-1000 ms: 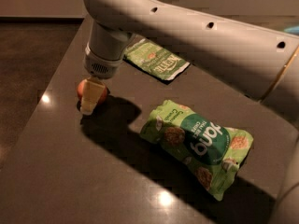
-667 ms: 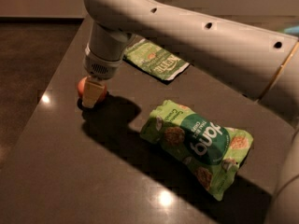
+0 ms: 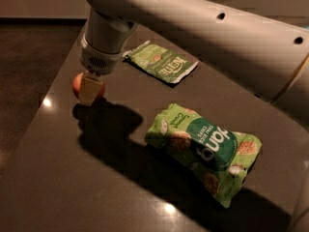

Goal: Pick apple

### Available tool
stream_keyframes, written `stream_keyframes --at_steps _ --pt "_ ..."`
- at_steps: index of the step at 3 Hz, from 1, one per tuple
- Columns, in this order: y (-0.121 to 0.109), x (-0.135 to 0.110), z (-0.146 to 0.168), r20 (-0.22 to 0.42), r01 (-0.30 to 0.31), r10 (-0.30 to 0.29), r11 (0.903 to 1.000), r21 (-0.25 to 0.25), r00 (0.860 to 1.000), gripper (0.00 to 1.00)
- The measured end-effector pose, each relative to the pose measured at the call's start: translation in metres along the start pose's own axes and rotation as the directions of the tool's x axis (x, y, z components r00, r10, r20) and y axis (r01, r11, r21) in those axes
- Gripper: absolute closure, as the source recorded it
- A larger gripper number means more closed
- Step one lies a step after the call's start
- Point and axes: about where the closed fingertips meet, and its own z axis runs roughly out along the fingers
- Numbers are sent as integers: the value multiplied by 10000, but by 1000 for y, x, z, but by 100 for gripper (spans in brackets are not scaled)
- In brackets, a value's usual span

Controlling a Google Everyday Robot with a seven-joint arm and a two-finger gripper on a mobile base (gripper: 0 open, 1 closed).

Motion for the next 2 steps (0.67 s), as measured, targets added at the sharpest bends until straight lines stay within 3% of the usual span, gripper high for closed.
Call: stream_keyframes --at_steps 1,2 --pt "7 -33 -39 193 543 -542 9985 -50 9983 100" --pt "11 -65 -84 512 885 -874 9959 -187 9949 100"
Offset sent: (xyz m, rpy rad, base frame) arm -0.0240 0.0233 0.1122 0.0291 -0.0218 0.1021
